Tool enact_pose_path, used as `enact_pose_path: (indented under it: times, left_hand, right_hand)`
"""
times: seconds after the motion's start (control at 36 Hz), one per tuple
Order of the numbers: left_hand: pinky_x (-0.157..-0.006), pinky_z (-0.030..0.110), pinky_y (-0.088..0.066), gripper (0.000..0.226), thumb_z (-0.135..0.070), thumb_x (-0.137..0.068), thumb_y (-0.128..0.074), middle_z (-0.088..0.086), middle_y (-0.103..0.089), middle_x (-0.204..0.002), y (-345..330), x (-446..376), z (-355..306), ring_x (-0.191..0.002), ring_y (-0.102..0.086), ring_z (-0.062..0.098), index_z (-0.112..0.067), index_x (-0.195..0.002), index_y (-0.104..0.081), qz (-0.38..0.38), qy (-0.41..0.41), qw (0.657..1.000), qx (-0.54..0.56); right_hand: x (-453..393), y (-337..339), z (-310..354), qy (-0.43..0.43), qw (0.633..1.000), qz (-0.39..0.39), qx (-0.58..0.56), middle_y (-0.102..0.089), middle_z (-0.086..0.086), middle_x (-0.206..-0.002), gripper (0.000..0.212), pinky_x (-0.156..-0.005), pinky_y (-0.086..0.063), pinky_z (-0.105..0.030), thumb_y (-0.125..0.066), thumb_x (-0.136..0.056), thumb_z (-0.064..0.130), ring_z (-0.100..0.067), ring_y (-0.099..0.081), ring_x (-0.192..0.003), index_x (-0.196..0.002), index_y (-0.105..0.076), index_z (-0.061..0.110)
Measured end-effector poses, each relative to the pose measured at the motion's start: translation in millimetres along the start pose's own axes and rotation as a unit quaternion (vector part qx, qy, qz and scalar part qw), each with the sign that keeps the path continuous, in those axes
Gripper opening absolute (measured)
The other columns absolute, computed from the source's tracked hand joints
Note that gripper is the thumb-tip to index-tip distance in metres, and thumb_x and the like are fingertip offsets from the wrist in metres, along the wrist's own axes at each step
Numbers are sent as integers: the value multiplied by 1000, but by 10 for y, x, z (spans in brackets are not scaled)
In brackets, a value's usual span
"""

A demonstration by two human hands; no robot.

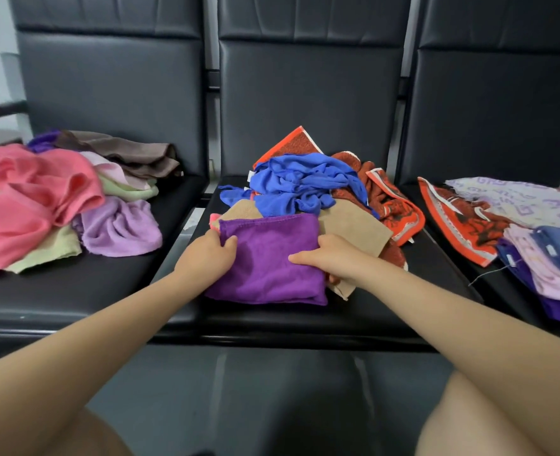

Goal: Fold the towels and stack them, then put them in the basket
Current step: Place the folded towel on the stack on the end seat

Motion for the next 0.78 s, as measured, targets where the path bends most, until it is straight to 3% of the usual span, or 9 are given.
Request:
enact_pose_path:
  times: [0.08,0.19,0.31,0.36,0.42,0.47,0.53,0.67,0.78]
  left_hand:
    - [-84,34,-37,46,-40,-99,-40,19,-59,-121,38,67,-42,-112,-55,34,-2,-121,-52,11,6,1000,20]
    - [-89,37,-48,40,-38,-99,-39,17,-62,-112,67,134,-129,-102,-60,34,-8,-117,-57,31,11,996,79]
    - [-78,31,-44,37,-40,-100,-36,6,-62,-86,56,288,-373,-90,-61,28,-13,-102,-61,51,-3,989,138]
    - [-90,32,-40,44,-47,-99,-33,3,-57,-89,-34,329,-574,-94,-56,27,-15,-101,-63,80,0,982,171]
    - [-101,33,-42,52,-67,-89,-41,3,-59,-89,-157,308,-771,-101,-60,30,-20,-91,-64,97,7,961,258]
    - [-72,8,-47,43,-59,-93,-46,0,-63,-80,-142,393,-966,-72,-62,12,-20,-84,-61,108,-17,945,308]
    - [-55,12,-45,26,-31,-103,-40,3,-70,-93,-232,515,-1160,-52,-55,3,-23,-89,-60,168,-47,915,363]
    - [-70,32,-45,54,-65,-92,-38,11,-69,-72,-679,724,-1514,-64,-61,24,-16,-100,-61,352,65,781,512]
    - [-68,32,-59,39,-54,-93,-48,2,-72,-79,-886,838,-1803,-68,-70,18,-19,-100,-62,380,35,773,506]
  right_hand:
    - [22,-46,114,12,985,24,-170,-71,-7,-109,41,-84,-57,-34,-72,-85,25,-21,-70,-93,-120,-62,9]
    - [176,78,341,31,944,19,-328,-73,-8,-103,25,-87,-56,-36,-69,-86,19,-25,-70,-94,-110,-65,11]
    - [335,302,428,30,907,-3,-420,-73,-9,-101,44,-90,-53,-42,-75,-78,26,-27,-70,-93,-117,-65,7]
    - [430,411,431,30,887,-7,-460,-72,-11,-99,38,-86,-53,-39,-72,-81,25,-28,-68,-90,-113,-64,6]
    - [535,541,390,34,870,-14,-491,-70,-11,-97,29,-86,-51,-39,-68,-84,23,-29,-67,-89,-108,-63,8]
    - [641,657,333,36,859,-16,-511,-69,-11,-98,27,-88,-50,-40,-66,-85,25,-29,-66,-88,-107,-61,10]
    - [728,782,214,33,852,-24,-522,-68,-10,-102,34,-83,-50,-40,-65,-85,27,-28,-66,-87,-115,-58,12]
    - [912,1053,-139,28,834,-69,-547,-66,-12,-116,49,-94,-48,-45,-69,-78,28,-32,-65,-102,-123,-56,14]
    - [1055,1268,-403,25,822,-110,-559,-70,-10,-101,33,-84,-51,-39,-63,-85,23,-28,-67,-88,-116,-59,13]
Point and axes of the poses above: each hand's wrist, its own x-axis away from the middle knuckle, its own y-axis out of the back of the hand, z = x × y, the point moved 6 cm from there along -x, towards the middle knuckle
